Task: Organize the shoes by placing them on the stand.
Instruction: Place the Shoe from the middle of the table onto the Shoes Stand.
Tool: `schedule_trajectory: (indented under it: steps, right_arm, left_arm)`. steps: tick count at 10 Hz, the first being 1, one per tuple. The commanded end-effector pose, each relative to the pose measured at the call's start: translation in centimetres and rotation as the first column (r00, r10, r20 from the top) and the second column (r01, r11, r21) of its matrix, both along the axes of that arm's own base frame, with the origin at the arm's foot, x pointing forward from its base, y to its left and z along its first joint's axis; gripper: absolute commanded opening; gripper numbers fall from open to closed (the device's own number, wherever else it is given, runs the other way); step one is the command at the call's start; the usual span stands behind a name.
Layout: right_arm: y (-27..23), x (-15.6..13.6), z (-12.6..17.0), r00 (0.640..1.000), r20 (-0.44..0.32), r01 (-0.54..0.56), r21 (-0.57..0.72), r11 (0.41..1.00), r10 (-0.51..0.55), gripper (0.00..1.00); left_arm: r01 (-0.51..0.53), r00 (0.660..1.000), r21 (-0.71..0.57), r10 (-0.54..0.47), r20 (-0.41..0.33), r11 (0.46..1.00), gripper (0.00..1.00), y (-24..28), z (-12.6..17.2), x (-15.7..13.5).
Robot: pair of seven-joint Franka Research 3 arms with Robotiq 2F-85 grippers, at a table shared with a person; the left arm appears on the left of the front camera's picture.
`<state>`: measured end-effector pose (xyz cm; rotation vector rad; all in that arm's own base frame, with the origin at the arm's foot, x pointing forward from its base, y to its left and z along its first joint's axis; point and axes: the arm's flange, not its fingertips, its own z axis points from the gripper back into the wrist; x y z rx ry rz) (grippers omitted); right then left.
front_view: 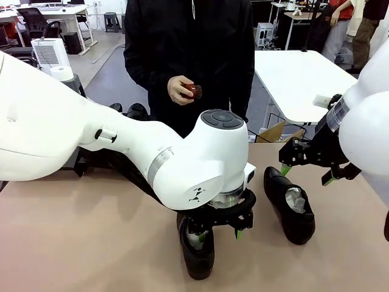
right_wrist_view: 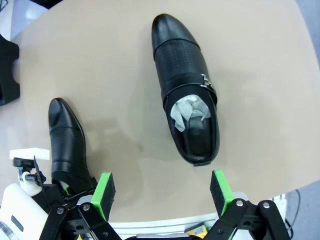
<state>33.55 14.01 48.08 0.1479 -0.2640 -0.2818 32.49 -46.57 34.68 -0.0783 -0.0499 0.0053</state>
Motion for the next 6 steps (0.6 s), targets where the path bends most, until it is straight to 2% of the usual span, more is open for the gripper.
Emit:
schedule_trajectory:
  steps: [1, 4, 5, 6]
  right_arm:
    - [-0.15, 0.01, 0.08, 1.0, 0.001, -0.017, 0.001, 1.0, 0.017, 1.0]
    - [-0.15, 0.01, 0.08, 1.0, 0.001, -0.017, 0.001, 1.0, 0.017, 1.0]
    - [-0.15, 0.01, 0.08, 1.0, 0.001, -0.017, 0.001, 1.0, 0.017, 1.0]
    - [-0.15, 0.01, 0.08, 1.0, 0.001, -0.017, 0.001, 1.0, 0.017, 1.0]
  left_arm:
    - [-0.022, 0.999, 0.009, 0.022, 0.027, 1.0, 0.63, -0.45, -0.01, 0.23]
    - [-0.027, 0.999, 0.023, 0.026, 0.039, 0.999, 0.08, -0.22, -0.33, 0.29]
    - [-0.032, 0.999, 0.032, 0.031, 0.032, 0.999, 0.0, 0.0, -0.47, 0.33]
    - [-0.039, 0.999, 0.038, 0.038, 0.03, 0.999, 0.0, 0.22, -0.65, 0.37]
